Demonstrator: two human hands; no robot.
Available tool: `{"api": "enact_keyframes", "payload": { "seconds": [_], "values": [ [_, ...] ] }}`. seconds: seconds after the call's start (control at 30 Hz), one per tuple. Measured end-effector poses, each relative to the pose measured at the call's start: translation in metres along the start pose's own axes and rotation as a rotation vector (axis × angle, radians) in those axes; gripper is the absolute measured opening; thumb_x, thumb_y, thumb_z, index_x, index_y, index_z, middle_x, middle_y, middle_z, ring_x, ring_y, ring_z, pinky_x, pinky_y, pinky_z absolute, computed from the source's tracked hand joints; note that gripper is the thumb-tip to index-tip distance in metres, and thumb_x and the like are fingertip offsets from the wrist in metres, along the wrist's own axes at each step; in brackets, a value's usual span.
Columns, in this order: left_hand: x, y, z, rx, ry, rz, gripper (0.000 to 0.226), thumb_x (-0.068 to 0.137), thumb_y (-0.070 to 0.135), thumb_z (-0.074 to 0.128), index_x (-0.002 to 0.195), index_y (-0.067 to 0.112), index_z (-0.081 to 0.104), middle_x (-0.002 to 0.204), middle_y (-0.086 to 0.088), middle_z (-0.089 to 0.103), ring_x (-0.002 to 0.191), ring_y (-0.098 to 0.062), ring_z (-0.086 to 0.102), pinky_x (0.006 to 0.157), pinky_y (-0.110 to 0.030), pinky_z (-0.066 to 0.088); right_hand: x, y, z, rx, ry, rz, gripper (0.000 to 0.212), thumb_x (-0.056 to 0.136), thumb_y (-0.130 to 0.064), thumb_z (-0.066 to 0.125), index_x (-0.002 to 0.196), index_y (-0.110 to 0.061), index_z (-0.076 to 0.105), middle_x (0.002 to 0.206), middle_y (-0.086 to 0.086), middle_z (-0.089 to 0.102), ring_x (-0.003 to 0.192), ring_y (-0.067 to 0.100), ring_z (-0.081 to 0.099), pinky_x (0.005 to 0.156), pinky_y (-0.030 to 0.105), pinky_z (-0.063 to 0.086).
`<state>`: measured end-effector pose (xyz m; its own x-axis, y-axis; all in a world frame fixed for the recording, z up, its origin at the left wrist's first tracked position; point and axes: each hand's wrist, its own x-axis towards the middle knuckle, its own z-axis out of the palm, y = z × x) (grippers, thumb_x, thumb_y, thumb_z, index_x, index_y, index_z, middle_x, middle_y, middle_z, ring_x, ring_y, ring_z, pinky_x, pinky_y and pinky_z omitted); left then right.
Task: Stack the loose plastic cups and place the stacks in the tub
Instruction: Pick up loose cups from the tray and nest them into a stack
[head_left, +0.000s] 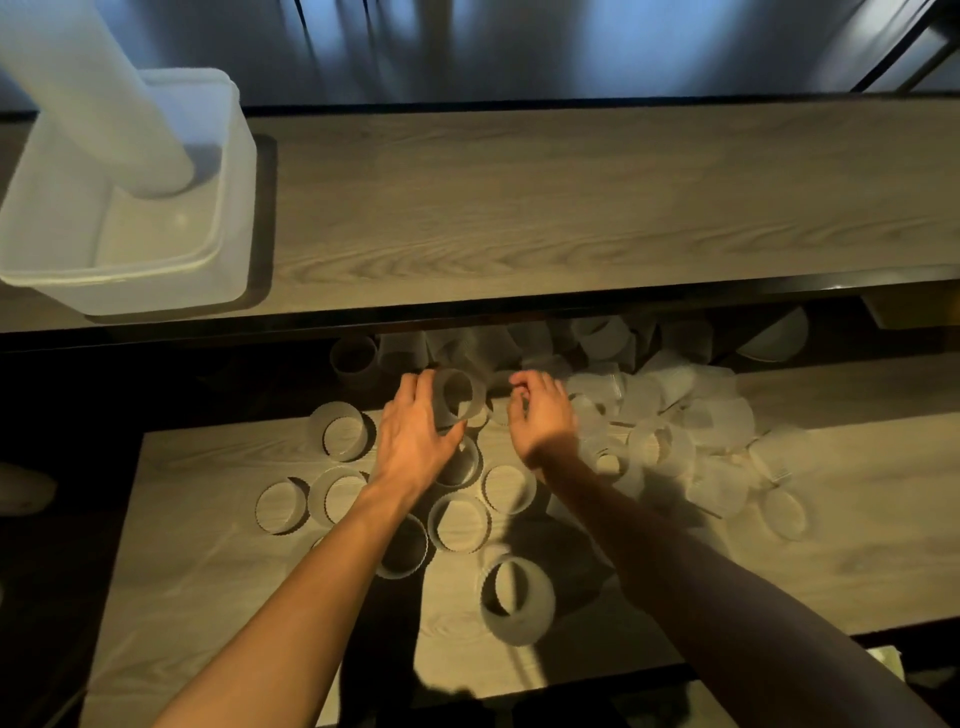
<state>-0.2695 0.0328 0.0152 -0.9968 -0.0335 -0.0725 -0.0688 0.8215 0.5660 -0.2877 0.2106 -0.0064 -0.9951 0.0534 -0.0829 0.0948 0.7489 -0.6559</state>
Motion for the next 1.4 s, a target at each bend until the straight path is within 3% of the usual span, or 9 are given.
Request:
{"api": "enact_keyframes", "payload": {
  "seconds": [0.17,0.27,0.4,0.53,0.73,1.0,1.1,1.23,1.4],
  "values": [
    [0.012,0.005,0.002,0.107,-0.046,-0.059,0.069,0.085,0.027,0.077,0.144,0.017,0.041,0.142,-0.01,0.043,0.13,-0.029,0.046,0.112,-0.041,0.04,-0.008,0.026,-0.023,-0.309,0.253,-0.352,0.03,0.09,-0.009,0.052,0.116,-0.009,0.066,0.105,0.011,0.063,0.094,0.023,0.057,0.081,0.04,0.051],
    [0.017,0.003,0.009,0.167,-0.102,-0.067,0.067,0.085,0.027,0.076,0.142,0.017,0.043,0.141,-0.011,0.043,0.13,-0.028,0.045,0.113,-0.043,0.038,-0.011,0.035,-0.031,-0.395,0.346,-0.262,0.034,0.086,-0.009,0.062,0.12,-0.007,0.065,0.115,0.017,0.063,0.105,0.03,0.059,0.087,0.044,0.051],
    [0.02,-0.002,0.021,0.182,-0.196,-0.112,0.072,0.085,0.027,0.076,0.146,0.018,0.04,0.145,-0.013,0.039,0.134,-0.029,0.042,0.113,-0.045,0.039,-0.014,0.052,-0.032,-0.459,0.229,-0.079,0.037,0.085,-0.022,0.073,0.119,-0.008,0.065,0.119,0.019,0.062,0.112,0.035,0.058,0.094,0.05,0.049],
    [0.02,-0.003,0.025,0.156,-0.205,-0.112,0.073,0.086,0.031,0.076,0.147,0.021,0.038,0.145,-0.009,0.039,0.134,-0.026,0.041,0.113,-0.043,0.04,-0.013,0.057,-0.029,-0.508,0.248,-0.212,0.015,0.087,-0.018,0.072,0.097,-0.007,0.069,0.101,0.017,0.067,0.097,0.033,0.064,0.089,0.052,0.052],
    [0.01,-0.005,0.022,0.165,-0.196,-0.003,0.059,0.088,0.033,0.072,0.141,0.022,0.048,0.145,-0.006,0.038,0.132,-0.024,0.044,0.112,-0.04,0.04,-0.02,0.038,-0.021,-0.493,0.19,-0.392,0.027,0.098,-0.031,0.047,0.099,-0.016,0.069,0.099,0.006,0.068,0.094,0.022,0.063,0.094,0.046,0.048],
    [-0.011,-0.013,0.022,0.26,-0.211,0.127,0.029,0.092,0.028,0.067,0.12,0.02,0.066,0.149,-0.007,0.041,0.132,-0.024,0.047,0.111,-0.04,0.041,-0.032,0.04,-0.005,-0.34,-0.015,-0.507,0.006,0.089,-0.024,0.066,0.088,-0.019,0.069,0.083,0.001,0.065,0.078,0.015,0.057,0.078,0.036,0.047],
    [-0.018,-0.018,0.02,0.288,-0.196,0.146,0.028,0.091,0.027,0.069,0.118,0.019,0.067,0.143,-0.005,0.047,0.126,-0.023,0.051,0.108,-0.038,0.044,-0.036,0.044,-0.004,-0.369,-0.051,-0.539,0.009,0.087,-0.026,0.065,0.082,-0.019,0.067,0.076,-0.001,0.063,0.071,0.015,0.055,0.075,0.039,0.05],
    [-0.023,-0.021,0.017,0.32,-0.191,0.15,0.03,0.093,0.034,0.065,0.12,0.022,0.066,0.136,-0.004,0.052,0.124,-0.02,0.052,0.107,-0.037,0.042,-0.041,0.047,-0.002,-0.423,-0.055,-0.607,0.024,0.089,-0.039,0.048,0.077,-0.024,0.062,0.073,-0.004,0.061,0.069,0.014,0.053,0.077,0.035,0.046],
    [-0.031,-0.014,0.011,0.282,-0.197,0.13,0.043,0.092,0.034,0.065,0.132,0.022,0.056,0.14,-0.003,0.048,0.128,-0.02,0.048,0.11,-0.036,0.036,-0.047,0.046,0.001,-0.437,-0.091,-0.698,0.024,0.088,-0.038,0.049,0.077,-0.023,0.064,0.075,-0.004,0.063,0.072,0.015,0.056,0.079,0.035,0.045]
  ]
}}
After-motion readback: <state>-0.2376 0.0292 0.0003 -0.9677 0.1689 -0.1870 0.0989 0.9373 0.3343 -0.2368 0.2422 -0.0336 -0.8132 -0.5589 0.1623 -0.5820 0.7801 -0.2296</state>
